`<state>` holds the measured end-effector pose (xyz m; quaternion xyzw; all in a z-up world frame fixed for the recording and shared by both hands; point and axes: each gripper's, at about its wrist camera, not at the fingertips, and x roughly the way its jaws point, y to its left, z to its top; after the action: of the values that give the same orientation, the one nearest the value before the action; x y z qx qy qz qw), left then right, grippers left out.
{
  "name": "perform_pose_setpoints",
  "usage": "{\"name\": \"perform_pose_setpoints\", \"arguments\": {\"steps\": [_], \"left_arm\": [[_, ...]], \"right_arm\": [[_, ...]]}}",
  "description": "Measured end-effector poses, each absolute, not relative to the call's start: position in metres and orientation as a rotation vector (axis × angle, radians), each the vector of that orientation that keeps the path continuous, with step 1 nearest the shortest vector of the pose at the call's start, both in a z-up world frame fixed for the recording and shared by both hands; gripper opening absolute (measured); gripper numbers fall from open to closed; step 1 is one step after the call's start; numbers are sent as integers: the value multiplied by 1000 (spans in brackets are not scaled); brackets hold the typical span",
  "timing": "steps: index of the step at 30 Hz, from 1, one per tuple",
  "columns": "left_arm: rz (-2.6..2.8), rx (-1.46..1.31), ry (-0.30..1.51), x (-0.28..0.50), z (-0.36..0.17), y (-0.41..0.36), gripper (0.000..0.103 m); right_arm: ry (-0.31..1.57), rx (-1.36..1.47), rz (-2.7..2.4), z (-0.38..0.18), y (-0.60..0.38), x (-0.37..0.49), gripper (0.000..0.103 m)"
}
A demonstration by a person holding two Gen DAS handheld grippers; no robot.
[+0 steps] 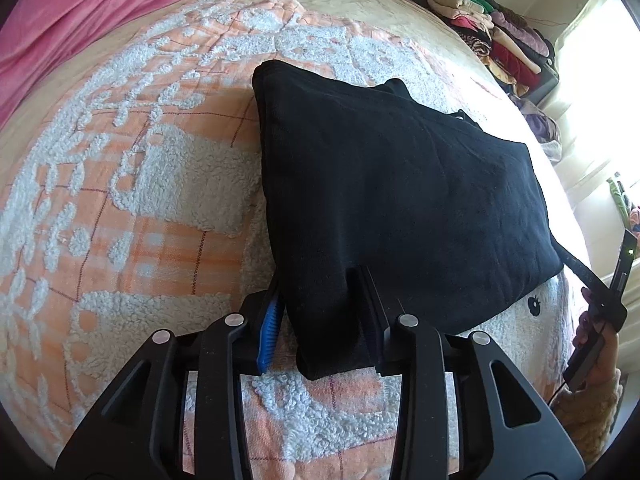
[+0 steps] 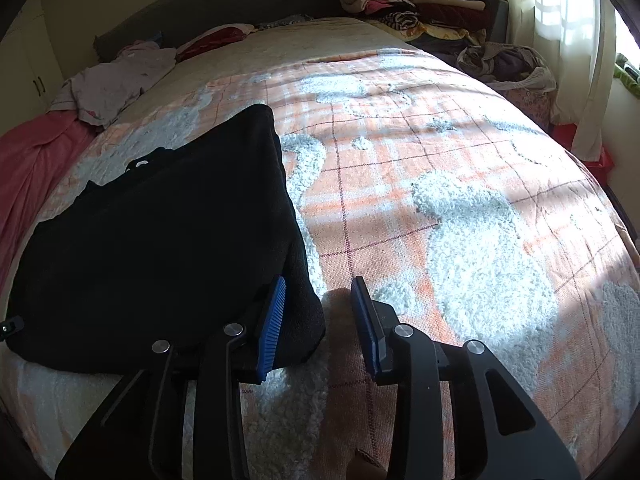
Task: Fold small clothes
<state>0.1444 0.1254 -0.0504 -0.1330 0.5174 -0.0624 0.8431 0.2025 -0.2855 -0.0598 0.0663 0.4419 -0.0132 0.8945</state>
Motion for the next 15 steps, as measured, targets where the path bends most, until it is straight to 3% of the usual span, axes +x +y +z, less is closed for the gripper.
{"name": "perform_pose_setpoints", "arguments": {"steps": [4,11,15], "left_arm": [[-125,-245,1090,143,-49,121,28],[-128,-235,1091,142,-48,118,29],[-128,-227,1091,142,-47,117,30]], "right_arm": [[912,136,-31,-58,-285,199,38],[918,140,-32,-52,-285,192,55],[919,128,-31,-49,-284,187,58]]}}
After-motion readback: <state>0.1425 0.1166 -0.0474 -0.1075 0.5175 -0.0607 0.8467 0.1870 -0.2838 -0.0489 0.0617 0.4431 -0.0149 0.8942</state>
